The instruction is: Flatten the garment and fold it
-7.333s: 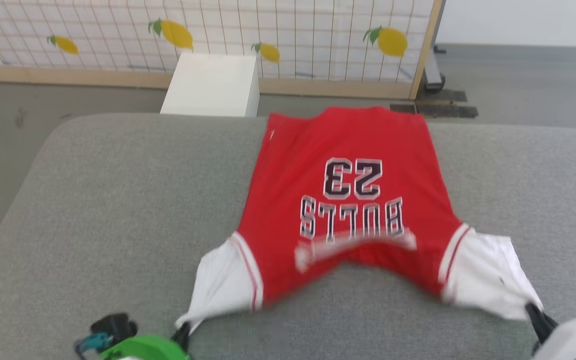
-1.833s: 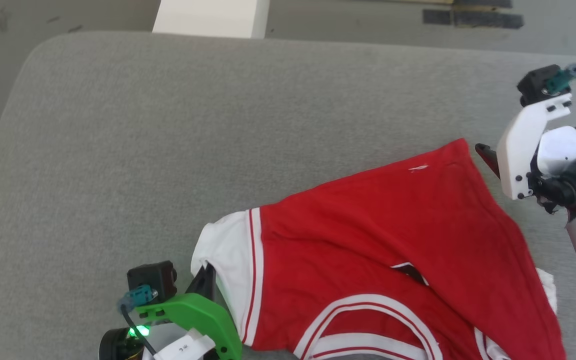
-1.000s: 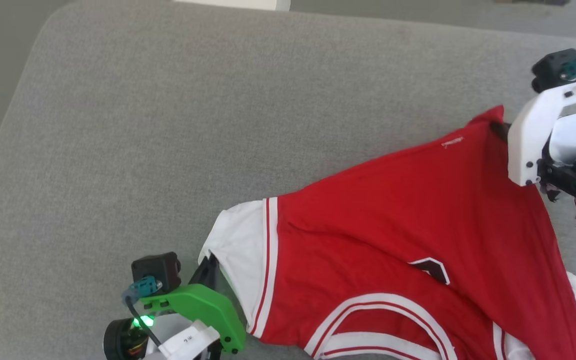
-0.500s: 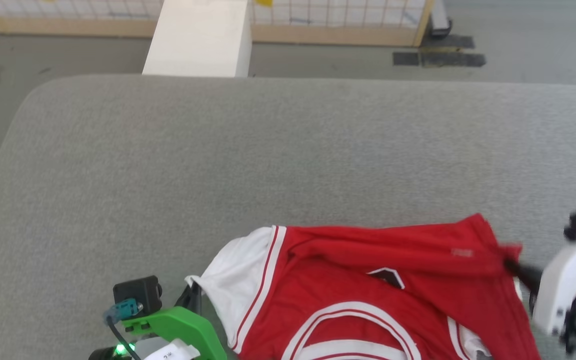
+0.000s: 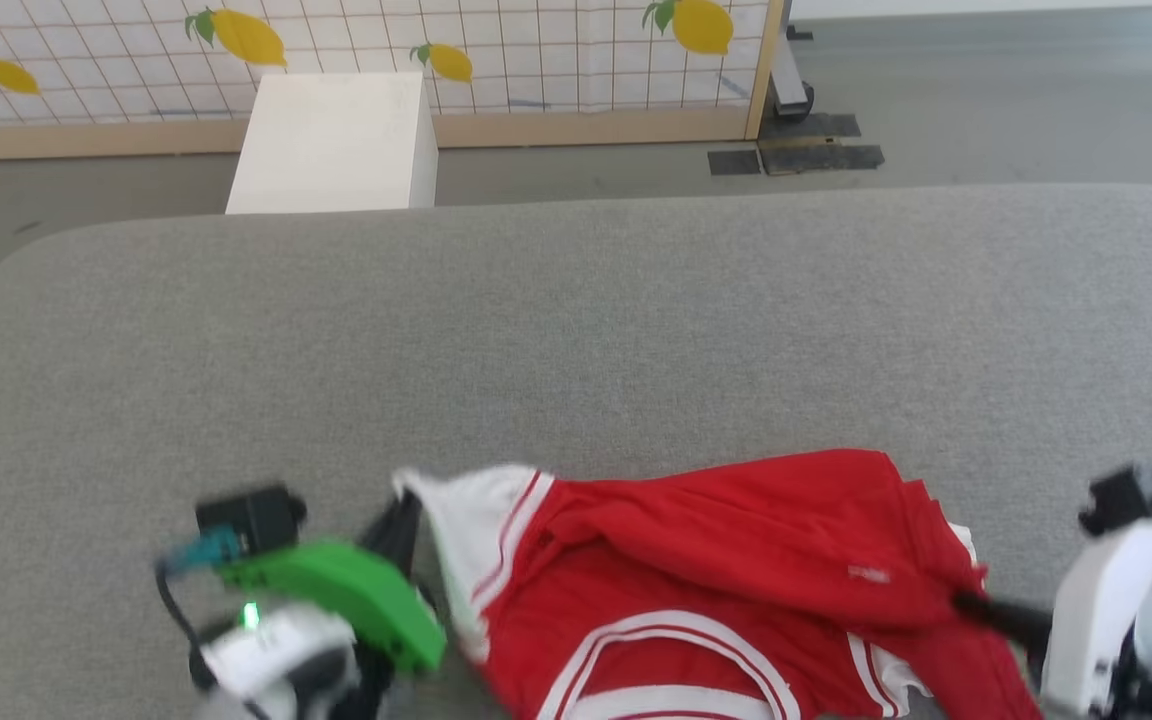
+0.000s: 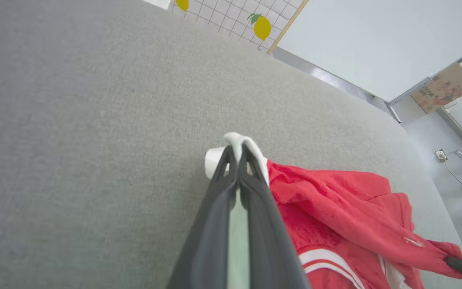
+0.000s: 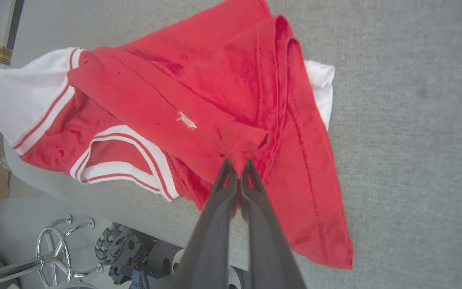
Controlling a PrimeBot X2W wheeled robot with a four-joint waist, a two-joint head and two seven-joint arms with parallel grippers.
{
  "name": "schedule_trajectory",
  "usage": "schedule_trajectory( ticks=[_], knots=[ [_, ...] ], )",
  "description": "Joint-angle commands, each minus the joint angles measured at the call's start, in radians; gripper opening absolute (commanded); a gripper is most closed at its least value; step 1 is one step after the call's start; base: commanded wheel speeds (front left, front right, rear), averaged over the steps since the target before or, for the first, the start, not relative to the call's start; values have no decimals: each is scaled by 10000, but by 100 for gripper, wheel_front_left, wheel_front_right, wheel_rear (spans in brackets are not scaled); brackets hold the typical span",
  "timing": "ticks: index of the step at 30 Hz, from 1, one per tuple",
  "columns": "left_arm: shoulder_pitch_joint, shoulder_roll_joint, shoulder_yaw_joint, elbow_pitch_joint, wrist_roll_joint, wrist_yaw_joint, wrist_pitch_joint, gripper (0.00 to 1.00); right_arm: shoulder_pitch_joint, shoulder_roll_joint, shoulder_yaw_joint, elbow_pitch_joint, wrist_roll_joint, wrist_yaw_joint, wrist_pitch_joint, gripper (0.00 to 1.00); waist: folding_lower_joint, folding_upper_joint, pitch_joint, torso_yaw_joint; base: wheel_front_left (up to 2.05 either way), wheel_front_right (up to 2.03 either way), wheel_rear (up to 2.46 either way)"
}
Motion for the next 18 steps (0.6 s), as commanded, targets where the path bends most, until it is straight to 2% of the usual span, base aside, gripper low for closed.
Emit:
schedule_trajectory(
  ticks=[1, 6, 10, 13, 18],
  knots=[
    [-782, 134, 146, 74, -223, -236, 188, 0, -725, -228, 34, -63, 178, -15, 280, 0, 1, -1, 262, 62, 0, 0, 0],
    [-3721, 845, 82, 1047, 84, -897, 1205, 0, -3339, -1304, 279, 332, 241, -15, 1254, 0, 1, -1, 924, 185, 0, 0, 0],
    [-6426, 938, 40, 2136, 332, -1189, 1794, 0, -5726, -1895, 666, 831, -46, -15, 1572, 0, 1, -1, 1595, 235, 0, 0, 0],
    [-8391, 979, -83, 3030, 738, -1256, 2150, 0, -7496, -2043, 994, 1350, -325, -15, 1613, 0, 1, -1, 2127, 199, 0, 0, 0],
    [-11512, 970, -352, 4398, 1726, -1209, 2193, 0, -10463, -1839, 1337, 2619, -912, -15, 1112, 0, 1, -1, 2974, 102, 0, 0, 0]
  ],
)
